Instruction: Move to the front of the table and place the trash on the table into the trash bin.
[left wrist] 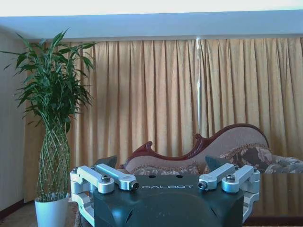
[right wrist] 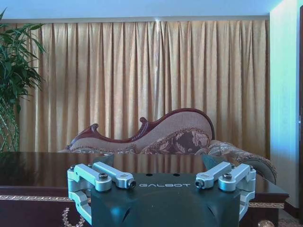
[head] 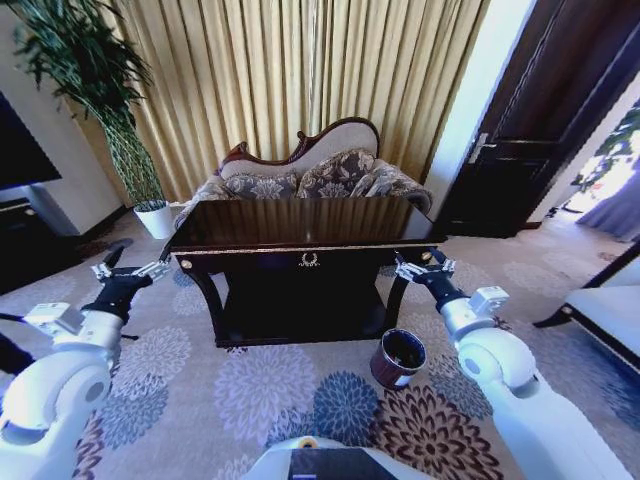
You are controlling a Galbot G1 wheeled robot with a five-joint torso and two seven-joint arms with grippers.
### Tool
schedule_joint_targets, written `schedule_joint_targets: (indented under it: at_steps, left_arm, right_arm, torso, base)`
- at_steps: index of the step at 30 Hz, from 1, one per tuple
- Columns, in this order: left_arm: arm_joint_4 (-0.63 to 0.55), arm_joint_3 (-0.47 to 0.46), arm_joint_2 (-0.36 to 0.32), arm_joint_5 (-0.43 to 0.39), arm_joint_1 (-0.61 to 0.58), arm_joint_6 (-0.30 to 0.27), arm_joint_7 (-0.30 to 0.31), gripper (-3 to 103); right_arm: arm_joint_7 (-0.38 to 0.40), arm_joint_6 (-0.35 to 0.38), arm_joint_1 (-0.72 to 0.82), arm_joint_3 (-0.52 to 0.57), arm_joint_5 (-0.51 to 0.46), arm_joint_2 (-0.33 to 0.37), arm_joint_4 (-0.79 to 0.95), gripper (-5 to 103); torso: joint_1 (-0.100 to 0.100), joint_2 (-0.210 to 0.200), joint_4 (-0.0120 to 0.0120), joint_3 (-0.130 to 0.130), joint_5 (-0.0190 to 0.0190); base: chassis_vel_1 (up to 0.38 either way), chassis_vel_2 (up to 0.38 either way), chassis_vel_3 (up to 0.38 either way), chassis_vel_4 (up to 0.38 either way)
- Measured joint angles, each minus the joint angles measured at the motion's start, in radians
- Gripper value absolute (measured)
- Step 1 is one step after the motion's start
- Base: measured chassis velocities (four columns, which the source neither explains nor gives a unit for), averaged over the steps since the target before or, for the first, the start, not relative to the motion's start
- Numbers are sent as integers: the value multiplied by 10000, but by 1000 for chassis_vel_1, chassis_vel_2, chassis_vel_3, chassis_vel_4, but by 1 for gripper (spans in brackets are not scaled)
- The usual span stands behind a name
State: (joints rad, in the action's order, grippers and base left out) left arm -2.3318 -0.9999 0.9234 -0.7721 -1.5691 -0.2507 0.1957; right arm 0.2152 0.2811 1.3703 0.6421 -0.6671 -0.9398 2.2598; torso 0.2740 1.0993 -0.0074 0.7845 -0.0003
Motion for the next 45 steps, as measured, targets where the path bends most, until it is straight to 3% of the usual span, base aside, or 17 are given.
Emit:
schedule_joint_targets:
  at_steps: [45]
  left_arm:
    - [-86, 0, 154, 119, -151, 196, -107, 100]
  right_arm:
    - [-3, -30, 357, 272, -21, -36, 84, 100]
  torso:
    - [0, -1, -1, 0, 2]
  base:
    - [114, -112, -111, 112]
